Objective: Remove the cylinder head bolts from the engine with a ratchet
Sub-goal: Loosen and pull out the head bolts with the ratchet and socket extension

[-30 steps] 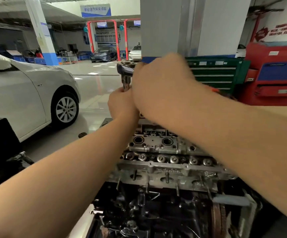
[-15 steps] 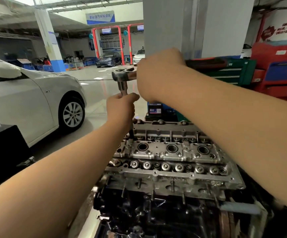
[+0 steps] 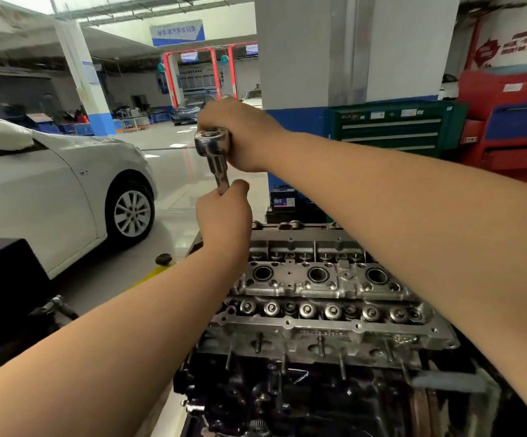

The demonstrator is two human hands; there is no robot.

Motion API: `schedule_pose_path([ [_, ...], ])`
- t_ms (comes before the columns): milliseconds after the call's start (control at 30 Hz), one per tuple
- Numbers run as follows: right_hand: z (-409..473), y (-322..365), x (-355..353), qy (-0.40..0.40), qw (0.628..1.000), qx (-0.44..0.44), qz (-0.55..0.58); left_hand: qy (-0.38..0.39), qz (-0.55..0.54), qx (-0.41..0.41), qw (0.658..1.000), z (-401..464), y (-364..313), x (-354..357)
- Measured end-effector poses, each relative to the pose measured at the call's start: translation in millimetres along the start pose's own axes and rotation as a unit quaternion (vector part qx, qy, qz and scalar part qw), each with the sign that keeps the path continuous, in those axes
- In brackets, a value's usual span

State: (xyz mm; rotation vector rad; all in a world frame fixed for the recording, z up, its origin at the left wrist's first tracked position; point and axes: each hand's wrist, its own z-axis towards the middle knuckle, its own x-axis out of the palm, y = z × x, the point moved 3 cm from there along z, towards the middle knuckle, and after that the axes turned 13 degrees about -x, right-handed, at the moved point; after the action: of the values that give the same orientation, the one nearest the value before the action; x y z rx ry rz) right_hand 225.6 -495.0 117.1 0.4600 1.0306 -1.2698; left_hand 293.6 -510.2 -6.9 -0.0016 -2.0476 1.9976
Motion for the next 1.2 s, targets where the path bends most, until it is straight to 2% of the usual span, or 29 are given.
schedule_pose_path([
  [67, -7, -8, -1, -0.015, 0.999, 0.039, -0.032, -0.002, 0.007, 0.002, 1.000, 2, -1, 3],
  [200, -32, -17, -16, 0.006, 0.980, 0.119, -0.162, 0.017, 0.012, 0.037, 0.999, 4, -1, 7],
  [500, -36, -1, -32, 0.058, 0.964, 0.122, -0.230, 0.045, 0.023, 0.060, 0.997, 5, 0, 2],
  [633, -38, -4, -40, 0.094, 0.980, 0.064, -0.163, 0.083, 0.062, 0.022, 0.994, 6, 6, -1],
  [733, -43, -2, -48, 0.129, 0.991, 0.019, 0.001, 0.127, 0.126, -0.004, 0.984, 12, 21, -8],
  [833, -42, 0, -61, 0.158, 0.972, 0.038, 0.167, 0.160, 0.159, -0.017, 0.974, 17, 28, -12],
  [967, -22, -12, -58, 0.183, 0.965, 0.070, 0.173, 0.188, 0.134, -0.045, 0.972, 19, 27, -6],
  [1100, -11, -18, -55, 0.207, 0.952, 0.082, 0.209, 0.164, 0.132, -0.033, 0.977, 16, 22, -3],
  [1133, -9, -19, -61, 0.192, 0.952, 0.090, 0.223, 0.150, 0.128, -0.020, 0.980, 17, 13, -1],
  [1200, -1, -24, -81, 0.110, 0.950, 0.119, 0.266, 0.130, 0.105, 0.008, 0.986, 20, -15, 7],
])
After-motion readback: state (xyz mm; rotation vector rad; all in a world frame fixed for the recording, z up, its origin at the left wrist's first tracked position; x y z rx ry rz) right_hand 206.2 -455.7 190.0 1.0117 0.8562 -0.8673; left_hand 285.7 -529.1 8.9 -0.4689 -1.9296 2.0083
